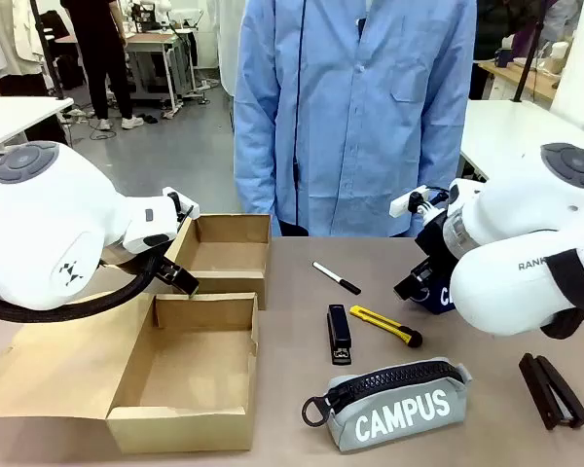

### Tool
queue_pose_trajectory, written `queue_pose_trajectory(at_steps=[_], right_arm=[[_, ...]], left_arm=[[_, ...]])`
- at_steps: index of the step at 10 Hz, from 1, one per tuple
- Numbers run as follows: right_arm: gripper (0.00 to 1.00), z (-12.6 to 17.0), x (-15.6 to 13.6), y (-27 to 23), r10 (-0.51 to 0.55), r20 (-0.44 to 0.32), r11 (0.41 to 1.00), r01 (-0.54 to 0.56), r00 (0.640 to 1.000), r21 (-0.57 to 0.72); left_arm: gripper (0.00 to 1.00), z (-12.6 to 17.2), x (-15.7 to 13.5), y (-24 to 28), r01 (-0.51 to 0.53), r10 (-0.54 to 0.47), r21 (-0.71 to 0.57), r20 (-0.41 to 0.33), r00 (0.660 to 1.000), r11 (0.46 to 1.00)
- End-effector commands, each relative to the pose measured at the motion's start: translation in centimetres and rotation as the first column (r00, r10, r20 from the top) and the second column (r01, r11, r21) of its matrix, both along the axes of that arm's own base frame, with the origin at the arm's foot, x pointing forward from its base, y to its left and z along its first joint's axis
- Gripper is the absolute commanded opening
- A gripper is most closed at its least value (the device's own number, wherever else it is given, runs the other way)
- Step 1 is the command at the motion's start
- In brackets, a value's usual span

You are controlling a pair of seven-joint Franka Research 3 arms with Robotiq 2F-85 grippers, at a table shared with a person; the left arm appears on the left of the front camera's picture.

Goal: Place items inside the box.
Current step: Pick up a Pencil pouch or Stapler and place it inside the Mailer Box closest to the robot.

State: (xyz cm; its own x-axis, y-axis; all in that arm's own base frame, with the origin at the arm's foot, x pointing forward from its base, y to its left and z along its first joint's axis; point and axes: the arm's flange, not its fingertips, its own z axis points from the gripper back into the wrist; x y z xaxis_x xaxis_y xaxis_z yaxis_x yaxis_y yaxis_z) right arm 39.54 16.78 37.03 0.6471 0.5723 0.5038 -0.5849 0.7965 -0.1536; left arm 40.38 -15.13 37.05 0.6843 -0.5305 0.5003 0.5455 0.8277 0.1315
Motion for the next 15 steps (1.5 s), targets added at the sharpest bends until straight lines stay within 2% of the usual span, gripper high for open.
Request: queue_pose_trajectory(at_steps=[1, 15], right_arm=[[1.00, 0.00, 0.00, 0.00, 0.000, 0.000, 1.000, 0.000, 1.000, 0.000], [1.00, 0.00, 0.00, 0.01, 0.000, 0.000, 1.000, 0.000, 1.000, 0.000]], left_arm=[[1.00, 0.00, 0.00, 0.00, 0.000, 0.000, 0.000, 0.000, 1.000, 1.000], [1.00, 0.00, 0.00, 0.00, 0.000, 0.000, 0.000, 0.000, 1.000, 1.000]])
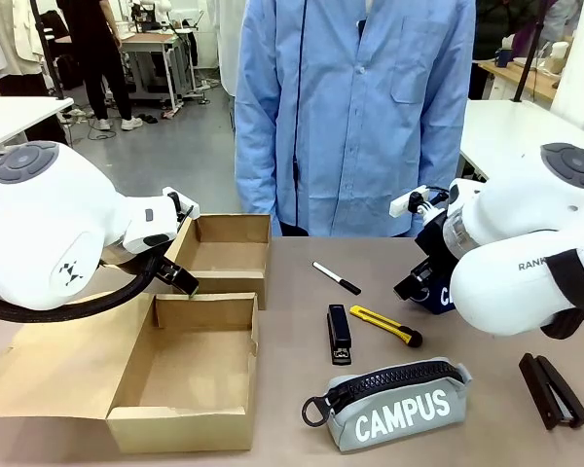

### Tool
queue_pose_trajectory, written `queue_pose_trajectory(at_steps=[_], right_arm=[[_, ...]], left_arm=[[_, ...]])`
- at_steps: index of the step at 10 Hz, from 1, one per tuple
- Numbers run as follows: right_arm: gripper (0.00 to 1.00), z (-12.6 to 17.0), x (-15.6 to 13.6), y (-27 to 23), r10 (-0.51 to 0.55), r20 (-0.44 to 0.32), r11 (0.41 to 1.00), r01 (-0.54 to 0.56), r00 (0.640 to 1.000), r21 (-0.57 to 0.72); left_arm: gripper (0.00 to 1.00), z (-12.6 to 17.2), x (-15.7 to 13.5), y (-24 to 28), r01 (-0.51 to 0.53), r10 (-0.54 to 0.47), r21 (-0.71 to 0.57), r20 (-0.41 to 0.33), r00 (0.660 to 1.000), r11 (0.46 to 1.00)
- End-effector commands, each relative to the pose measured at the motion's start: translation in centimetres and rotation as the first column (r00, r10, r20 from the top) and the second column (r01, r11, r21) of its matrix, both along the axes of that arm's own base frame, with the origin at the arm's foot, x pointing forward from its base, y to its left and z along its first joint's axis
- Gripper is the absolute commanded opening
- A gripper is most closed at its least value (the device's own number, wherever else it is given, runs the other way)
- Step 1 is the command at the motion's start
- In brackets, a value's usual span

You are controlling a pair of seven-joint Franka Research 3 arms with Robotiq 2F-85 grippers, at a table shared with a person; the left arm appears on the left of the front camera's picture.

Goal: Place items inside the box.
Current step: Pick up a Pencil pouch or Stapler and place it inside the Mailer Box closest to the robot.

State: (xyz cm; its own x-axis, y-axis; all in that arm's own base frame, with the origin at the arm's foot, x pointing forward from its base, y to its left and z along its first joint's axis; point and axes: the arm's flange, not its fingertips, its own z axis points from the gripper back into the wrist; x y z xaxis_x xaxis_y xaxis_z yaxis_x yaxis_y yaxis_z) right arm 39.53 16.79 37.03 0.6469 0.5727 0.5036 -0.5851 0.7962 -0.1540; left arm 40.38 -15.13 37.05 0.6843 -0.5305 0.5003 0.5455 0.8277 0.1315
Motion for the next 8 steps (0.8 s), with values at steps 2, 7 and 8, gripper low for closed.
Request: queue_pose_trajectory(at_steps=[2, 7, 8], right_arm=[[1.00, 1.1, 0.2, 0.1, -0.086, -0.033, 0.996, 0.086, 0.996, -0.010], [1.00, 16.8, -5.1, -4.9, -0.190, -0.248, 0.868, 0.281, 0.950, 0.409], [1.00, 19.1, -7.0, -8.0, -0.251, -0.276, 0.784, 0.362, 0.928, 0.504]], left_arm=[[1.00, 1.1, -0.5, 0.3, 0.023, -0.023, -0.039, -0.010, 1.000, 0.999], [1.00, 13.9, -7.2, 4.3, 0.011, -0.048, -0.300, -0.116, 0.992, 0.954], [1.00, 16.1, -8.2, 7.1, -0.107, 0.018, -0.427, -0.207, 0.978, 0.898]])
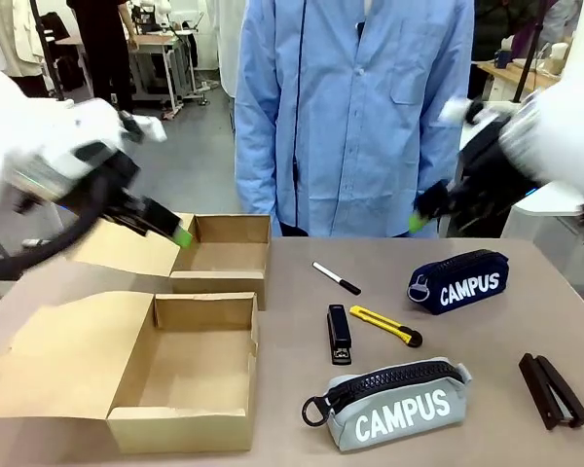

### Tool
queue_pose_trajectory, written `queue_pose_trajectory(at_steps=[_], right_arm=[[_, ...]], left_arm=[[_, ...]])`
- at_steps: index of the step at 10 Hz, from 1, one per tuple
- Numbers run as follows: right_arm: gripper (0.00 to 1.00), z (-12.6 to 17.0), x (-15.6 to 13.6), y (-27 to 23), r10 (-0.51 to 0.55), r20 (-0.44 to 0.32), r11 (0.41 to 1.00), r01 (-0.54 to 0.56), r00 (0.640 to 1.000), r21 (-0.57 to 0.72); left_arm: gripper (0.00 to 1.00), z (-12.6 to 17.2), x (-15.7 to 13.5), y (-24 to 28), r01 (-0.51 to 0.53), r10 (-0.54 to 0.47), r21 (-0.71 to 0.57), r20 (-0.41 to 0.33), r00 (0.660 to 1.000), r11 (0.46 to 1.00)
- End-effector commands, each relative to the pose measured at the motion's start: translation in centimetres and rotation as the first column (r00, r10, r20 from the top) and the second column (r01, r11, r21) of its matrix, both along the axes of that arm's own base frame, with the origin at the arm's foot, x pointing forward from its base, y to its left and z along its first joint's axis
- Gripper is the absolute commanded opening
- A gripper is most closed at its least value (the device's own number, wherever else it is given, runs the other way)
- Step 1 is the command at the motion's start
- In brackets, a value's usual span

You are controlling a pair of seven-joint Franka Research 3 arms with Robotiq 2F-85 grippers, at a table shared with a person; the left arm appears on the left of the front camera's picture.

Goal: Place items inside the box.
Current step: Pick up a Pencil pouch or Stapler and place it inside the Mailer Box closest to the robot.

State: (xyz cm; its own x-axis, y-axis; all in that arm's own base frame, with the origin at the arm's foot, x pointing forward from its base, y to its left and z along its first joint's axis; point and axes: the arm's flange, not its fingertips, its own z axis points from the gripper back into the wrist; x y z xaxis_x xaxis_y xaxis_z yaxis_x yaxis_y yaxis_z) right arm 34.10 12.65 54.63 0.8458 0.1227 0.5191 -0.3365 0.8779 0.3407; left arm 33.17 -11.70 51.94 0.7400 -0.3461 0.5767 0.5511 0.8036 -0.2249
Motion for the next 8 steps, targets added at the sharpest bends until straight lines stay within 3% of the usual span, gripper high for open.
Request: queue_pose_trajectory(at_steps=[1, 2, 3, 6, 7, 8], right_arm=[[1.00, 3.0, -4.0, -8.6, -0.162, 0.030, 0.955, 0.149, 0.986, 0.257], [1.00, 3.0, -5.9, -12.9, -0.201, 0.024, 0.906, 0.176, 0.979, 0.385], [1.00, 2.2, -7.8, -17.5, -0.242, 0.019, 0.835, 0.199, 0.970, 0.513], [1.00, -1.0, -12.2, -28.3, -0.382, 0.014, 0.646, 0.256, 0.924, 0.719], [1.00, -2.7, -13.3, -31.4, -0.453, 0.002, 0.548, 0.277, 0.892, 0.789], [1.00, -4.4, -13.7, -33.1, -0.478, -0.030, 0.492, 0.295, 0.878, 0.819]], left_arm=[[1.00, 2.8, -2.3, 7.9, -0.187, 0.154, -0.213, -0.164, 0.974, 0.959], [1.00, 2.7, -3.4, 12.0, -0.238, 0.179, -0.353, -0.192, 0.965, 0.905], [1.00, 2.3, -4.2, 17.2, -0.296, 0.206, -0.494, -0.230, 0.951, 0.818], [1.00, -2.8, -7.6, 27.9, -0.509, 0.375, -0.704, -0.356, 0.856, 0.495], [1.00, -5.6, -8.2, 29.4, -0.551, 0.391, -0.745, -0.411, 0.823, 0.376], [1.00, -7.9, -8.3, 30.6, -0.571, 0.400, -0.777, -0.450, 0.798, 0.265]])
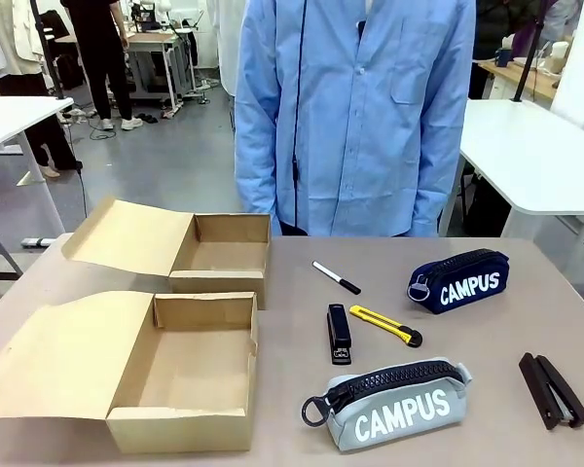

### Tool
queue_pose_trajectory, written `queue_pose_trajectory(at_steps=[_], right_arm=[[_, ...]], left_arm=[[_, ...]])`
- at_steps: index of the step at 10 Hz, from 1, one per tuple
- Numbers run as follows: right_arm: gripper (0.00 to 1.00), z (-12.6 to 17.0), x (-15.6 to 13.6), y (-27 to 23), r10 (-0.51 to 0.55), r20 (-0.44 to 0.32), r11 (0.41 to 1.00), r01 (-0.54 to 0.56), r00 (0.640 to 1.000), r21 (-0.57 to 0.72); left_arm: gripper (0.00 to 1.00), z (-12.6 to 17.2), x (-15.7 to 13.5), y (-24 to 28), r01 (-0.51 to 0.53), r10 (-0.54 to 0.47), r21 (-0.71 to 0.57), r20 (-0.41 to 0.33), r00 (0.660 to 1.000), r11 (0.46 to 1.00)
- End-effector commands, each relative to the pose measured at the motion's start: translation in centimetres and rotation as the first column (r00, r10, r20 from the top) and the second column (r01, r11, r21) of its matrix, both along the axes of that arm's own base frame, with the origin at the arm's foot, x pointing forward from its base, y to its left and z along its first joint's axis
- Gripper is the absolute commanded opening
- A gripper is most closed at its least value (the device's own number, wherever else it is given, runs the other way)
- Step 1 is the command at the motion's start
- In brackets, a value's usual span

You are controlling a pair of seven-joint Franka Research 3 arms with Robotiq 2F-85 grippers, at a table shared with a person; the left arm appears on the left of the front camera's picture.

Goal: Place items inside the box.
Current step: Pick up a Pencil pouch or Stapler and place it inside the Mailer Box closest to the robot.

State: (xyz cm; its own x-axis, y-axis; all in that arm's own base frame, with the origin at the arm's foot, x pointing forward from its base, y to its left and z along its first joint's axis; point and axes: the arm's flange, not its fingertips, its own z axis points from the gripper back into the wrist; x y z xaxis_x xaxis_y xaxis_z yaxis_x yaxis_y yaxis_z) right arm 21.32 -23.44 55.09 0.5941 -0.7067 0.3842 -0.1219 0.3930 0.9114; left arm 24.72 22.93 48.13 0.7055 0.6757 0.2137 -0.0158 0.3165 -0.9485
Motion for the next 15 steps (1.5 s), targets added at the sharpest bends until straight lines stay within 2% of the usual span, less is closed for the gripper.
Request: queue_pose_trajectory(at_steps=[1, 2, 3, 10, 11, 12, 13, 14, 15], right_arm=[[1.00, -6.4, -1.1, 2.0, -0.047, 0.014, 0.995, 0.046, 0.999, 0.088], [1.00, -7.5, -1.0, 1.3, -0.090, -0.035, 0.993, 0.092, 0.995, 0.069], [1.00, -2.0, -0.7, -2.3, -0.045, 0.000, 0.997, 0.045, 0.999, 0.062], [1.00, -2.0, -0.7, -2.3, -0.045, 0.000, 0.997, 0.045, 0.999, 0.062], [1.00, -2.0, -0.9, -2.0, -0.042, -0.027, 0.996, 0.044, 0.999, 0.076], [1.00, -0.8, 0.3, 1.5, 0.110, -0.004, 0.994, -0.110, 0.994, -0.022], [1.00, 0.2, 2.0, 5.6, 0.212, -0.079, 0.960, -0.223, 0.974, -0.168], [1.00, 0.2, 3.4, 7.9, 0.285, -0.171, 0.914, -0.321, 0.943, -0.249], [1.00, -0.2, 4.4, 7.4, 0.328, -0.204, 0.907, -0.368, 0.922, -0.203]], left_arm=[[1.00, -5.7, 0.5, -3.9, -0.095, 0.103, -0.162, 0.042, 0.994, 0.982], [1.00, -6.5, 0.4, -5.7, -0.157, 0.156, -0.205, -0.018, 0.988, 0.966], [1.00, -2.0, 0.4, 1.5, -0.070, 0.069, -0.095, -0.008, 0.998, 0.993], [1.00, -2.0, 0.4, 1.5, -0.070, 0.069, -0.095, -0.008, 0.998, 0.993], [1.00, -2.0, 0.4, 1.5, -0.070, 0.069, -0.095, -0.008, 0.998, 0.993], [1.00, -2.0, 0.4, 1.5, -0.070, 0.069, -0.095, -0.008, 0.998, 0.993], [1.00, -2.0, 0.4, 1.5, -0.070, 0.069, -0.095, -0.008, 0.998, 0.993], [1.00, -2.0, 0.4, 1.5, -0.070, 0.069, -0.095, -0.008, 0.998, 0.993], [1.00, -2.0, 0.4, 1.5, -0.070, 0.069, -0.095, -0.008, 0.998, 0.993]])
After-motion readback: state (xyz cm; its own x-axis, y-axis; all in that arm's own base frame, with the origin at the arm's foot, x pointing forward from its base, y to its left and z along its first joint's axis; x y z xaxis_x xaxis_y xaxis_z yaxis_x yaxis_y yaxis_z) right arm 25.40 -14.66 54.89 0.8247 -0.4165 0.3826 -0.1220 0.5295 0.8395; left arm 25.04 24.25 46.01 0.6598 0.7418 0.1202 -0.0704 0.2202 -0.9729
